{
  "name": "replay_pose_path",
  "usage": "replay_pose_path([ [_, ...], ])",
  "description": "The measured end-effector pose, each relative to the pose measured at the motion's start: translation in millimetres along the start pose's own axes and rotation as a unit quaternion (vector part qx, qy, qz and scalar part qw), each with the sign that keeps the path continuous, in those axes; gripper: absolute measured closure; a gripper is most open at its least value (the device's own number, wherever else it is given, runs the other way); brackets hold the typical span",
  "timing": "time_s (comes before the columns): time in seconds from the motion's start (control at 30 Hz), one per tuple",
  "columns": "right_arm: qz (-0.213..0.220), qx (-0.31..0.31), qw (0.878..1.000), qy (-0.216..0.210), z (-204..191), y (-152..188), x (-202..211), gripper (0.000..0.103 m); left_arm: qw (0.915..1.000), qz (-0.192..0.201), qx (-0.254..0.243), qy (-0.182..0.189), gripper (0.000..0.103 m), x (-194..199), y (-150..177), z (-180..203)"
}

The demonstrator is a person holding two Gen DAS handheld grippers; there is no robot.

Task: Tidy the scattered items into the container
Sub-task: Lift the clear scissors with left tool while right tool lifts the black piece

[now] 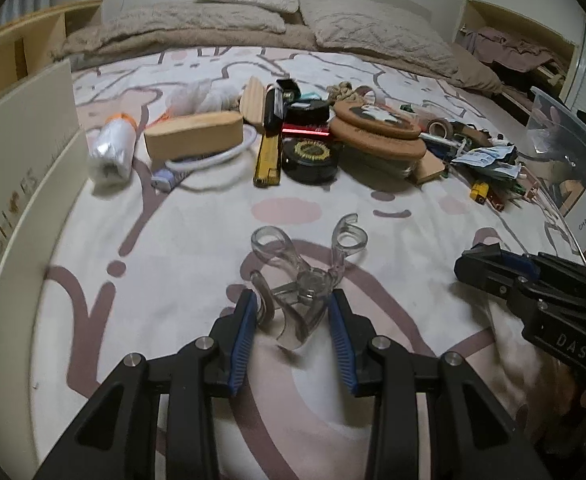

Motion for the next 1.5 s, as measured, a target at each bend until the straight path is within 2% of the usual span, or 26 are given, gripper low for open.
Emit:
replay_pose_path([
  [0.07, -0.003, 0.0, 1.0, -0.001, 0, 1, -1, 0.076, 0.9999, 0.002, 0.006, 0.01, 0.047, 0, -1, 1],
  [0.27, -0.007, 0.002, 1.0, -0.004, -2, 2, -1, 0.076, 1.0, 0.004, -0.008, 0.004, 0.045, -4, -2, 5],
  [0.3, -0.007, 0.002, 1.0, -0.004, -2, 2, -1, 0.076, 1.0, 0.005, -0.007, 0.003, 0.046, -5, -2, 4],
  [0.37, -0.007, 0.002, 1.0, -0.003, -2, 2, -1, 0.076, 1.0, 0.005, -0.007, 0.0, 0.06, -7, -4, 3],
  [0.47, -0.007, 0.002, 1.0, -0.003, -3, 2, -1, 0.076, 1.0, 0.007, -0.005, 0.0, 0.064, -6, -5, 1],
  [0.53, -0.007, 0.002, 1.0, -0.003, -3, 2, -1, 0.076, 0.9999, 0.01, -0.004, 0.0, 0.072, -5, -6, 0],
  [1.2, 0.024, 0.016, 0.999, -0.019, -11, -10, 11, 0.076, 0.9994, 0.032, -0.01, 0.006, 0.072, 11, -16, 6],
  [1.5, 0.042, 0.024, 0.998, -0.043, -21, -26, 24, 0.076, 0.999, 0.044, -0.009, 0.006, 0.072, 30, -24, 10],
])
Point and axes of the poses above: each gripper's, at about its wrist camera, not at the fingertips, and x roughly against the way its jaws point, z to its right, y to its underside, the point moved 5 cm from there along -x, roughly the way its jaws point, and after that the axes turned 12 degrees about z, right-handed, at the moved point
